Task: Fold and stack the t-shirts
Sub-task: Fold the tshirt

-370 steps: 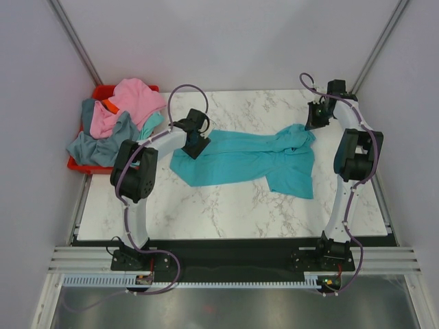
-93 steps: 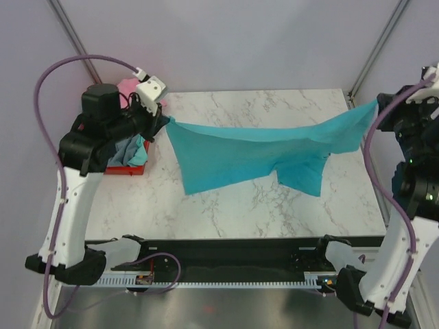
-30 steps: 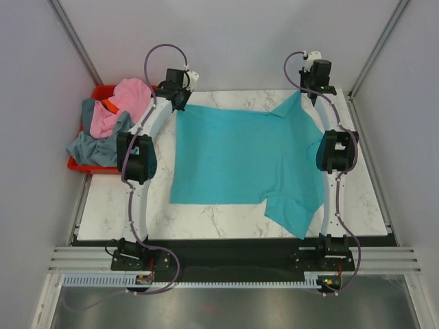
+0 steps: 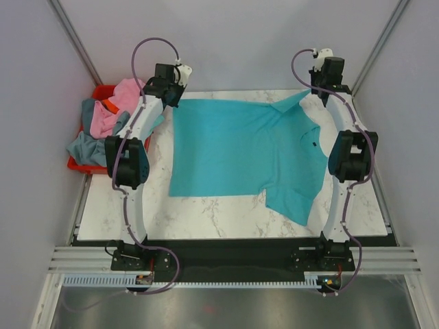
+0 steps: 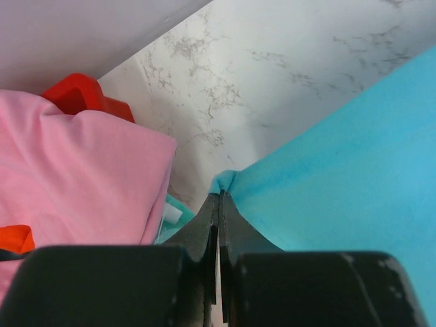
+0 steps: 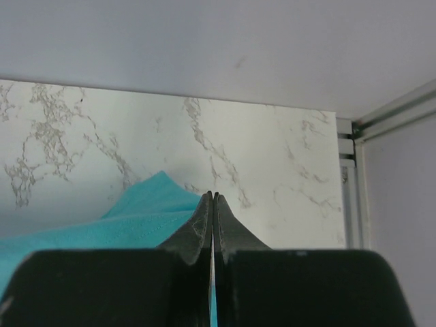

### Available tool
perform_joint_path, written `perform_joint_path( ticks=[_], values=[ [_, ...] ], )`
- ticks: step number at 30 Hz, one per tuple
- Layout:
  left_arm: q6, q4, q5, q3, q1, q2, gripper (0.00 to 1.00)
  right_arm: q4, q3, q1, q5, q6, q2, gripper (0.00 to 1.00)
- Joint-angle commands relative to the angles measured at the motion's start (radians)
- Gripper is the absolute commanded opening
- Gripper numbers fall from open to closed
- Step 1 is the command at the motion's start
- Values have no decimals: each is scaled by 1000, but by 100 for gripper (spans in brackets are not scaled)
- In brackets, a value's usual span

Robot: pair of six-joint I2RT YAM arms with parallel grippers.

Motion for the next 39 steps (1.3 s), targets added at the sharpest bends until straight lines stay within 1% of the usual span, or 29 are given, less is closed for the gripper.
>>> perform_joint_path(
  ticks=[1,3,4,7,12,13,19,25,39],
  values=[
    [-9,-23,92,-28,-7,-129,2,-21,-70,-7,-33,-20,-171,0],
    [-13,-43,103,-57,-9,-160,2,-27,-142,-7,-33,-17,-213,0],
    [-15,-49,112,-68,-9,-171,2,-34,-167,-9,-65,-14,-251,0],
    [-24,-77,127,-121,-10,-215,2,-57,-268,-7,-87,-1,-317,0],
    [-49,-86,142,-255,-10,-284,2,-102,-366,-6,-133,20,-414,0],
    [-55,-84,146,-296,-10,-304,2,-108,-397,-7,-134,23,-426,0],
    [-70,-80,144,-428,-9,-364,2,-146,-486,-7,-142,11,-523,0],
    [-79,-71,144,-483,-9,-390,2,-185,-537,-6,-162,31,-599,0],
    [-86,-69,155,-517,-9,-390,2,-235,-701,-6,-189,51,-731,0]
  ],
)
